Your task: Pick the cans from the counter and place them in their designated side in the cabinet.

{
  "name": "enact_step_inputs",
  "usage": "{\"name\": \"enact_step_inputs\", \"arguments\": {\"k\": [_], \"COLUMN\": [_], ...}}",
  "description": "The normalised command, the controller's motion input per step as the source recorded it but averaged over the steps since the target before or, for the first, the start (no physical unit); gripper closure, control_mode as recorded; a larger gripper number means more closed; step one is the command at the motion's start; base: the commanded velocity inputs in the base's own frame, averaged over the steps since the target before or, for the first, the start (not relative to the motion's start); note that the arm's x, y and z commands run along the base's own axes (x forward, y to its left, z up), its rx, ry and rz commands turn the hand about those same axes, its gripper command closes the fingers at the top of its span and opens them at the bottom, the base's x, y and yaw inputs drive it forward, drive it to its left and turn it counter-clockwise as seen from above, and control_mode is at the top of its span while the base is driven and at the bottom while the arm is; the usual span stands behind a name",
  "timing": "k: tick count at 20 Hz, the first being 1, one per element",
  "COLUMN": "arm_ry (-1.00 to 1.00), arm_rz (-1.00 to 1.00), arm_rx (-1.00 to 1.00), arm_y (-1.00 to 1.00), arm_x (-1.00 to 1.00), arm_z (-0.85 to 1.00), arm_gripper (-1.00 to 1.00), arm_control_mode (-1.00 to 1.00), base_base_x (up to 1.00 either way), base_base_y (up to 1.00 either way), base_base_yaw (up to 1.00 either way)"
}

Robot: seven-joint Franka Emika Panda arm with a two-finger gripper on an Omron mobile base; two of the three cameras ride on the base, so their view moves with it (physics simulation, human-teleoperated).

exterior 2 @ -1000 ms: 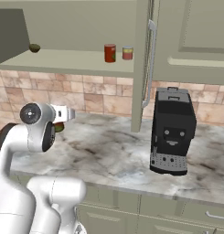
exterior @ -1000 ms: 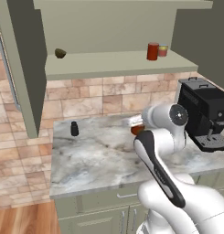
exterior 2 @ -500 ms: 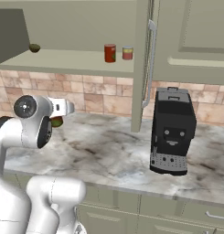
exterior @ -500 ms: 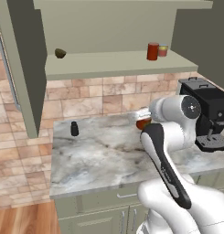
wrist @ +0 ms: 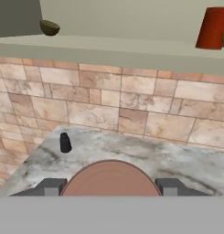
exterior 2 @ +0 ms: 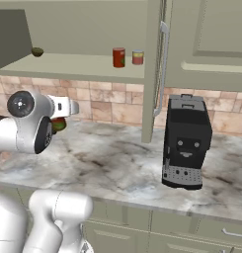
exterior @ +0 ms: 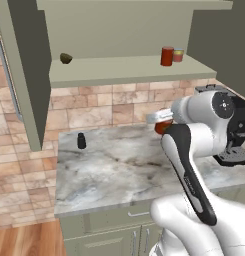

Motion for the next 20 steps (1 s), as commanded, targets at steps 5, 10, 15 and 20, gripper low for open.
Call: {"name": "enact_step_inputs", "arguments": {"k": [5, 10, 15, 20], "arm_ry": [-0.03, -0.03, -0.03, -0.04], "arm_rz": [0.00, 0.00, 0.00, 0.00], "arm_rx": [0.00, 0.00, 0.00, -0.01], "arm_y": [-0.04, -0.07, -0.08, -0.11], "arm_x": [-0.14, -0.12, -0.09, 0.00], "arm_z": [0.36, 0.32, 0.32, 0.28], "arm_gripper": [1.00, 1.00, 1.00, 1.00], "arm_control_mode": [-1.00, -1.00, -1.00, -1.00], "base_base_x": [0.00, 0.00, 0.00, 0.00], "base_base_y": [0.00, 0.00, 0.00, 0.00], "base_base_yaw": [0.00, 0.00, 0.00, 0.00]}}
